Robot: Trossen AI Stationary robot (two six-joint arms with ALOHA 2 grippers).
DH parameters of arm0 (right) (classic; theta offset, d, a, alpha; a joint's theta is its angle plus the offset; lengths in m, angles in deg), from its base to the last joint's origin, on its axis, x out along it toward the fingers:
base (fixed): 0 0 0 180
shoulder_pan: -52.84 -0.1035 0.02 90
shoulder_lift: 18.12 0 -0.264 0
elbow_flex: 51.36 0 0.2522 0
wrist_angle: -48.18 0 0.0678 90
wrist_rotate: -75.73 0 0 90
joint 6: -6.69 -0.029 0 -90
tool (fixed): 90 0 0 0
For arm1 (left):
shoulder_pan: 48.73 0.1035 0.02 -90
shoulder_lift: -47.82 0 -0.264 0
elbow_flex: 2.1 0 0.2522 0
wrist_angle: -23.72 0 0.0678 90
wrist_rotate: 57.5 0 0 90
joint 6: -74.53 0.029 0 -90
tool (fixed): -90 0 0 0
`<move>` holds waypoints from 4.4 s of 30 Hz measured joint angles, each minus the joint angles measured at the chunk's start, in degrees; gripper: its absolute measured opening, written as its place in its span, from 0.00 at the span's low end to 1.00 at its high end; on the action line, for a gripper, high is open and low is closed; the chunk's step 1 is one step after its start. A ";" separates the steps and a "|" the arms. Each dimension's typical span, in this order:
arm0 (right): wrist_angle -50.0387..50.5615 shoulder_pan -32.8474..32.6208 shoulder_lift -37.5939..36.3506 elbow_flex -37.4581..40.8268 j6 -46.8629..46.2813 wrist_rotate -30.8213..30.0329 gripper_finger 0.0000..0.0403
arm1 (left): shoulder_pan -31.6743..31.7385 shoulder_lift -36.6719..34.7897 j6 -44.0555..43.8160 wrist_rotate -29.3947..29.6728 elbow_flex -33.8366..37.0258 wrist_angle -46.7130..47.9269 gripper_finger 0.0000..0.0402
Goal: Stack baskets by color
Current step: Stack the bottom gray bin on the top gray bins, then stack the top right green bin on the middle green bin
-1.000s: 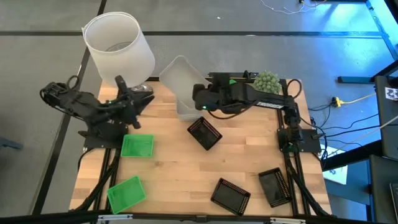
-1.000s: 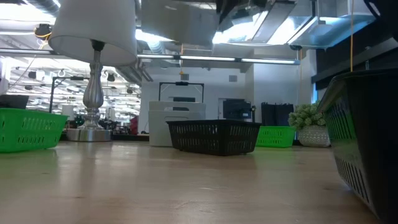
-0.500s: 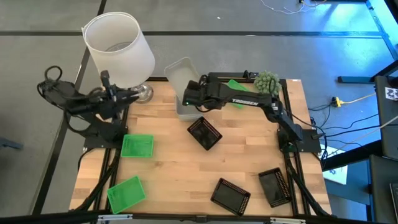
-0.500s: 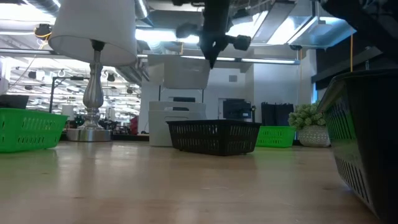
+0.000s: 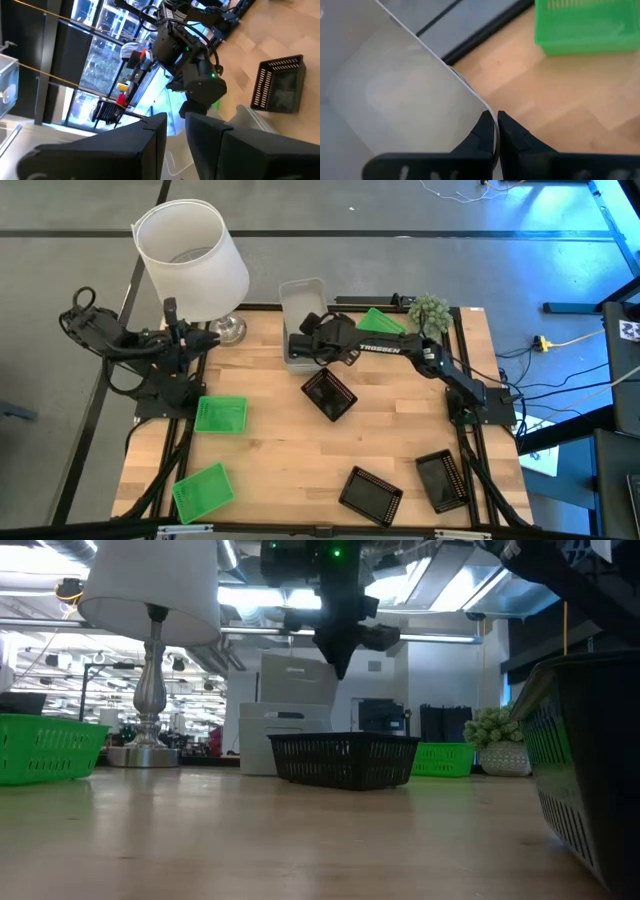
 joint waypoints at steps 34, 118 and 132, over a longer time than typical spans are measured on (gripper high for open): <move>0.01 -2.71 2.18 -0.09 -1.63 12.22 0.02 | 0.03 -0.31 -3.02 0.02 0.00 2.50 0.17; 4.29 -35.73 -26.59 -0.32 78.93 14.25 0.15 | 0.03 10.74 -97.91 -40.51 17.94 16.09 0.17; 4.22 -12.51 -28.27 -0.15 85.94 16.74 0.15 | 0.03 13.46 -99.03 -35.65 24.68 0.89 0.17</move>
